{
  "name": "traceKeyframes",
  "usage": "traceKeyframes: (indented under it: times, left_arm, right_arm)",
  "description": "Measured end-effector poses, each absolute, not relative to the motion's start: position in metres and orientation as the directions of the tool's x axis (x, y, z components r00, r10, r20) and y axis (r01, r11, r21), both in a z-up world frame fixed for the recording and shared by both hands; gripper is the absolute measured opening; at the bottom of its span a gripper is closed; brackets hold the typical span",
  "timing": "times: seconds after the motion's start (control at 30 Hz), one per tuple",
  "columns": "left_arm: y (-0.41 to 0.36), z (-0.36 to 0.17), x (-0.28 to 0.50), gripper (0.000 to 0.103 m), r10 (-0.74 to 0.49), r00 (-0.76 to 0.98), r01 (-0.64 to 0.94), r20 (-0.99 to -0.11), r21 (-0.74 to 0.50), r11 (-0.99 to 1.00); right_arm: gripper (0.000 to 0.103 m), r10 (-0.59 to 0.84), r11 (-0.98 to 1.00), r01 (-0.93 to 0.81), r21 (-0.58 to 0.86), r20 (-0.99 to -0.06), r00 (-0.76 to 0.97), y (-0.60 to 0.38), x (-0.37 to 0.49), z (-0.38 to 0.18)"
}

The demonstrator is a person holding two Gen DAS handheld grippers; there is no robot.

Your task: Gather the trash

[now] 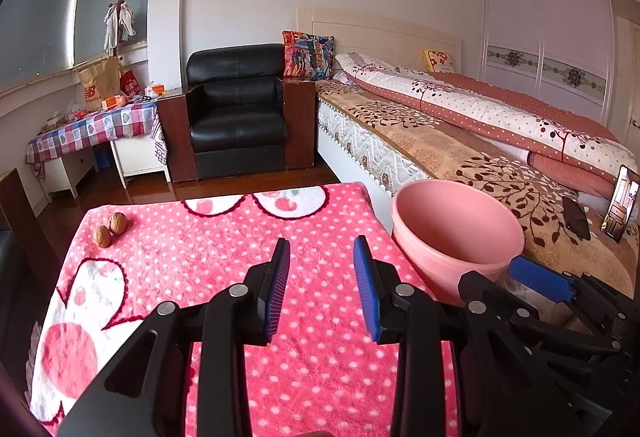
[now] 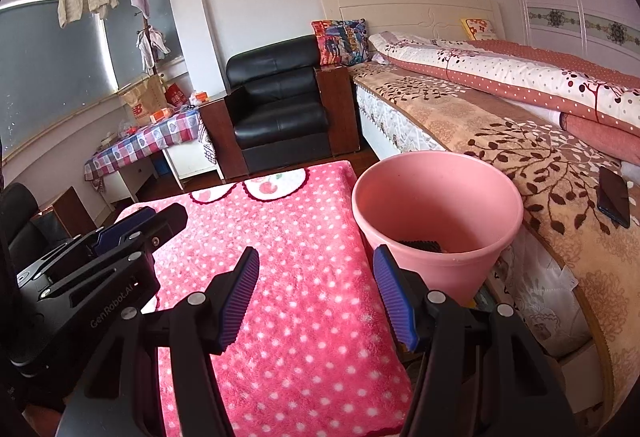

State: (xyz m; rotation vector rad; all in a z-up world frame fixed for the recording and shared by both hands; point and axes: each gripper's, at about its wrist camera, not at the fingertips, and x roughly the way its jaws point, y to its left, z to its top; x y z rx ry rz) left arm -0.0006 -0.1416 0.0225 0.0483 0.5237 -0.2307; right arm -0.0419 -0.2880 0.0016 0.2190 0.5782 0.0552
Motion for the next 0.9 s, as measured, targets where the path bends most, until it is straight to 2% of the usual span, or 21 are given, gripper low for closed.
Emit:
traceKeyframes:
  times: [0.9]
  left_arm:
    - [-0.1325,0.0148,0.0031,0.033,-0.206,0.829,0.221,-0.521,-0.034,0.975]
  right_arm:
    - [0.059,0.117,0.978,0.001,0.211,-0.546,0.83,-0.2799,-0.0404,0.0013]
